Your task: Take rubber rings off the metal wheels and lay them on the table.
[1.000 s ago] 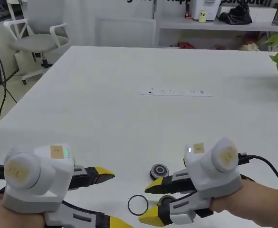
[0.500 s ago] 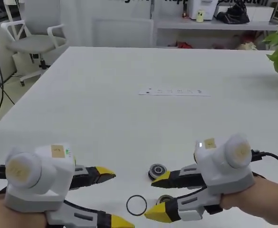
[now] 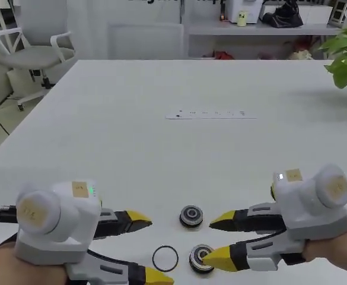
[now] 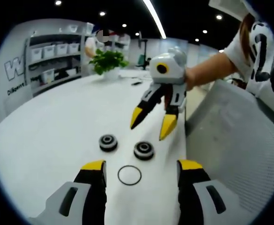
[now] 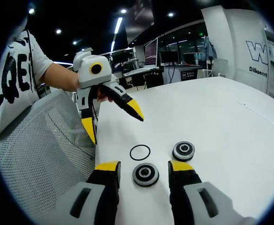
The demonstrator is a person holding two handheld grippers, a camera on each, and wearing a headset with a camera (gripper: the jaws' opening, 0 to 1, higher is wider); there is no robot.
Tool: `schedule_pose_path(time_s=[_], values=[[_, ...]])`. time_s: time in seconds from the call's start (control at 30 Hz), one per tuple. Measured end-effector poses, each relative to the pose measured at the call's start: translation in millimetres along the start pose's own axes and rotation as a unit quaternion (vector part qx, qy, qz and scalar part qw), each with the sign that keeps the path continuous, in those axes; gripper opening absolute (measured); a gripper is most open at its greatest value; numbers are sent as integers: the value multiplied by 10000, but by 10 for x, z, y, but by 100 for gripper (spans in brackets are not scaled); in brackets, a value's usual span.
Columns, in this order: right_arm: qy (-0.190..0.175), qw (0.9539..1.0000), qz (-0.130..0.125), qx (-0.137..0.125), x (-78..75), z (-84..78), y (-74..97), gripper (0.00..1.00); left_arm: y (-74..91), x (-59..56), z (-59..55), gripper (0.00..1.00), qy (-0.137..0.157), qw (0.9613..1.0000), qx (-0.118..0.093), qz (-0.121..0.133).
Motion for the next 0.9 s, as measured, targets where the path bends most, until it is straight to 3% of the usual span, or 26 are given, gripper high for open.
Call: schedule_pose_path(time_s=[0.9], values=[[-232, 9995, -102, 164, -89, -310, -27, 28, -353, -2, 25, 39, -22, 9992, 54, -388]])
Point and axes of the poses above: the centre of the closed fingertips' face, and the gripper's own axes: y roughly backward along the fingers, x roughly to its left, z roughly out of its top, the point moved 4 cm from there along y, roughly backward along the fingers, and after that the axes turned 9 degrees about -y, right-handed, at the moved point
